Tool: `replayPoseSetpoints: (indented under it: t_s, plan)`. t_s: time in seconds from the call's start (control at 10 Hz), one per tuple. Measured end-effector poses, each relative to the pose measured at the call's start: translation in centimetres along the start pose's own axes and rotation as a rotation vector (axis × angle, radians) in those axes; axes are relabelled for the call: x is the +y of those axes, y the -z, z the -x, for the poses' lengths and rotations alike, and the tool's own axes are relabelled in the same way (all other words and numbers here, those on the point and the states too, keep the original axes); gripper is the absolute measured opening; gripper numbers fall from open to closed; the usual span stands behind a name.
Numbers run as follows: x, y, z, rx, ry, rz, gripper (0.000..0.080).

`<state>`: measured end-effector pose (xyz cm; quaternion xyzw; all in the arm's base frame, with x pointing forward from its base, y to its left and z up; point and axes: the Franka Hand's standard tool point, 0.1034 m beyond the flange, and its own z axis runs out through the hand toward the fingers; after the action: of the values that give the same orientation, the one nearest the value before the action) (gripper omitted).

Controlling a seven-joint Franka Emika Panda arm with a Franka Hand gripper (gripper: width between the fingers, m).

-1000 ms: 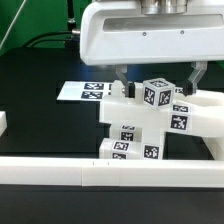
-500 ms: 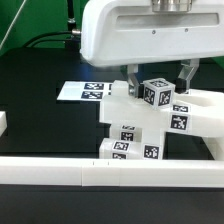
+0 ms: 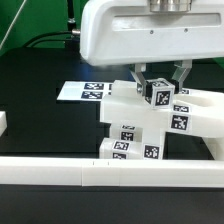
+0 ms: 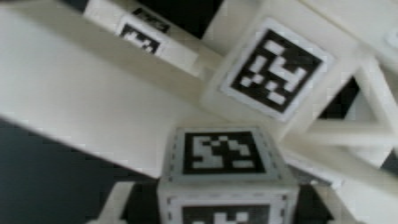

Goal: Assemble chair

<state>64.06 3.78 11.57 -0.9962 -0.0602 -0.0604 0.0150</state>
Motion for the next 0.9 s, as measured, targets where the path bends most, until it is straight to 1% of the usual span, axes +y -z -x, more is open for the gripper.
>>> replayPoseSetpoints:
  t_s: [0.1, 0.2, 0.4, 0.6, 0.8, 0.9]
  plan:
    - [-0.02, -0.05, -0.05, 0.011, -0.141, -0.01, 0.0284]
    - [-0.05, -0.05, -0.11, 0.016, -0.243, -0.014, 0.0284]
    - [-0.16, -0.05, -0.13, 0.016, -0.365, -0.02, 0.0284]
    - [-0.17, -0.05, -0.13, 0.015, -0.462, -0.021, 0.0284]
    - [-0.2, -0.05, -0.13, 0.013, -0.623, -0.024, 0.0284]
    - [-0.31, -0.05, -0.13, 0.008, -0.771, -0.043, 0.0284]
